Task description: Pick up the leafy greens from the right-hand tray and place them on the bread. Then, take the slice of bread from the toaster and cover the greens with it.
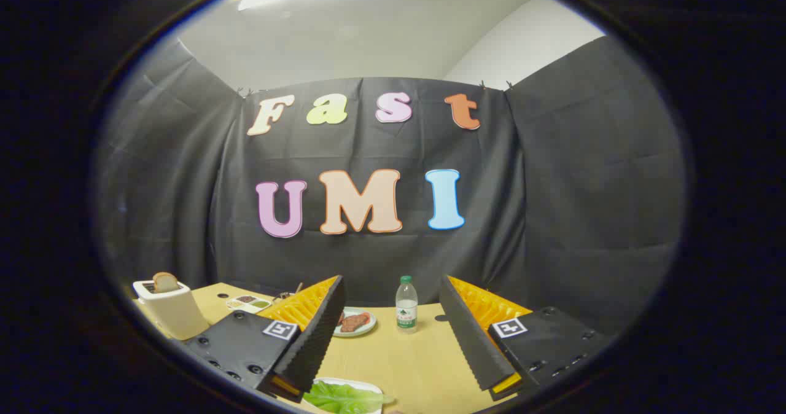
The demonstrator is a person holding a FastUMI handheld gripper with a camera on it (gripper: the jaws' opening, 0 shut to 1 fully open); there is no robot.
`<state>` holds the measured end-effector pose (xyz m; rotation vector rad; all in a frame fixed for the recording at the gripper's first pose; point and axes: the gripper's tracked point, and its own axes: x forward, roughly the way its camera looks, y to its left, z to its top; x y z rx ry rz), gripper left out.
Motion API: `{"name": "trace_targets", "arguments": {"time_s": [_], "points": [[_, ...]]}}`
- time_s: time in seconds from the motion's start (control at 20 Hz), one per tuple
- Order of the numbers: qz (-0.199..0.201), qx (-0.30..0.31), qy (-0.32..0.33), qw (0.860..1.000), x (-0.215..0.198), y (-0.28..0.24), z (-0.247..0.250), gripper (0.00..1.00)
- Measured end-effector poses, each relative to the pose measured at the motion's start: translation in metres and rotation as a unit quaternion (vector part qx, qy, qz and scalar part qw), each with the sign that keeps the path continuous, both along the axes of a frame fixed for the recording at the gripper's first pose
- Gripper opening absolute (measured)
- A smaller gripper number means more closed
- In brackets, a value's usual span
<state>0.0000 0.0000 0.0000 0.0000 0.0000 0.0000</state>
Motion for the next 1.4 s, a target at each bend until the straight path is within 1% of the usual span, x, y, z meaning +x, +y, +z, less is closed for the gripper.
{"name": "trace_targets", "arguments": {"time_s": [0.5,0.9,1.15,1.4], "points": [[0.001,0.001,0.014,1.000,-0.006,-0.007,-0.010,0.99],[0.012,-0.005,0.022,1.000,-0.012,-0.006,-0.016,0.99],[0.043,-0.021,0.039,0.998,-0.008,0.005,-0.025,0.99],[0.103,-0.049,0.069,0.991,0.001,0.030,-0.040,0.99]]}}
